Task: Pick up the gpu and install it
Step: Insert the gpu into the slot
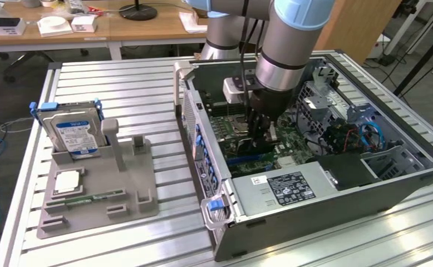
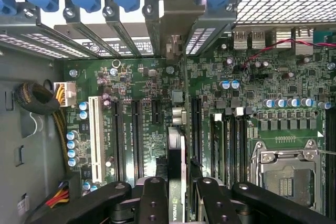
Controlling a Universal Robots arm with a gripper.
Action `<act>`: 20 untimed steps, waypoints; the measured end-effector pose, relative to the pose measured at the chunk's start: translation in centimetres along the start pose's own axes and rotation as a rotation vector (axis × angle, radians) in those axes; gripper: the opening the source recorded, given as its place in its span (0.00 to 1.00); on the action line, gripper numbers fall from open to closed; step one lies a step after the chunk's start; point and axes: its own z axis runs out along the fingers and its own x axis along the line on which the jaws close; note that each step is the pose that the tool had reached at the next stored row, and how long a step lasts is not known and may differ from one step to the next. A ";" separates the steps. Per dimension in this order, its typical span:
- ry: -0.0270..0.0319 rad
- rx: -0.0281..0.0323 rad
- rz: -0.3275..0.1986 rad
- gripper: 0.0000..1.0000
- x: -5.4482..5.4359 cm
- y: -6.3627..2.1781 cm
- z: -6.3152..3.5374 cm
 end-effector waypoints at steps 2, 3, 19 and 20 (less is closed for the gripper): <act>0.0002 -0.0001 0.000 0.26 0.0 0.00 -0.01; 0.0002 -0.0001 0.000 0.26 0.0 0.00 0.00; 0.0016 -0.0006 0.000 0.26 0.0 -0.02 0.83; 0.0018 -0.0006 0.000 0.26 0.0 -0.02 0.91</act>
